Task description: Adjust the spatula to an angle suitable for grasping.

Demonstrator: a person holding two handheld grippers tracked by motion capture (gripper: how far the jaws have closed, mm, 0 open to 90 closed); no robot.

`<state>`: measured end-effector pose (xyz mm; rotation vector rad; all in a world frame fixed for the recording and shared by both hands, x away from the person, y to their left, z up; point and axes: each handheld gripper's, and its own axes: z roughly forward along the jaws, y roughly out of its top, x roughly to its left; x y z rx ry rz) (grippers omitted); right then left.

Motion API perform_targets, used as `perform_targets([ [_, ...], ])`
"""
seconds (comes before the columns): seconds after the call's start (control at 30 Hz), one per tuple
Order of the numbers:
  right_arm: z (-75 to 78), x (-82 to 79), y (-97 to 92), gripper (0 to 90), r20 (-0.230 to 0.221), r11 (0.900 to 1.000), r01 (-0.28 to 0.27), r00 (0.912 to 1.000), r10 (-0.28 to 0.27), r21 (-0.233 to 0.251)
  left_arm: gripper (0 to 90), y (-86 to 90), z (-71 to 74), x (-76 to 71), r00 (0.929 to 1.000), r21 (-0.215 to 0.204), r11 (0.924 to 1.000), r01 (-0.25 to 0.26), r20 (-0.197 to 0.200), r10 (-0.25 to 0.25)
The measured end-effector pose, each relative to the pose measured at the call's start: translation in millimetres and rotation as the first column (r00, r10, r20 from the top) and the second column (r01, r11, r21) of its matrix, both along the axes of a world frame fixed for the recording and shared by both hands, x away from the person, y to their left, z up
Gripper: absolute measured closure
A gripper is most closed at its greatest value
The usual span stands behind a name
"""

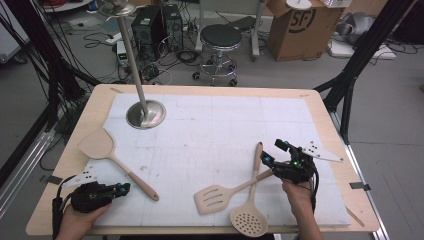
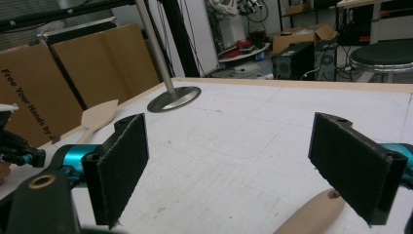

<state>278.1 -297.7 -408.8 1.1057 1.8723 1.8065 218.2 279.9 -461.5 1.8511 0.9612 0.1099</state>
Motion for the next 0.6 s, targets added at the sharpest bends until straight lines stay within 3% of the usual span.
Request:
perform_targets([
  [0.1,-0.1,0.4,-0.1,13.8,0.008,1.0,0.004,1.0,-0.004,-0.001,89.7,-5.1,0.1,2.3,0.9993,0.026,0.9992,0.031,-0.02,-0.03],
  [0.17,0.0,0.4,-0.1,13.8,0.008,1.0,0.006,0.9999,-0.006,-0.003,89.7,-18.2,-3.1,7.3,0.997,0.105,0.9929,0.056,-0.059,-0.05],
  [0.23,0.2,0.0,-0.1,13.8,0.013,0.9999,0.014,0.9998,-0.014,-0.004,89.7,-22.0,-3.1,9.0,0.9965,0.12,0.9906,0.066,-0.059,-0.059],
  [0.33,1.1,-0.7,-1.4,13.8,0.018,0.9998,0.018,0.9997,-0.018,0.001,89.7,-30.3,-2.7,15.2,0.9955,0.124,0.9889,0.081,-0.059,-0.074],
  [0.6,2.0,-1.2,-2.7,13.8,0.021,0.9996,0.026,0.9994,-0.026,0.009,89.6,-48.3,-2.3,32.7,0.9968,0.128,0.9903,0.055,-0.065,-0.047],
])
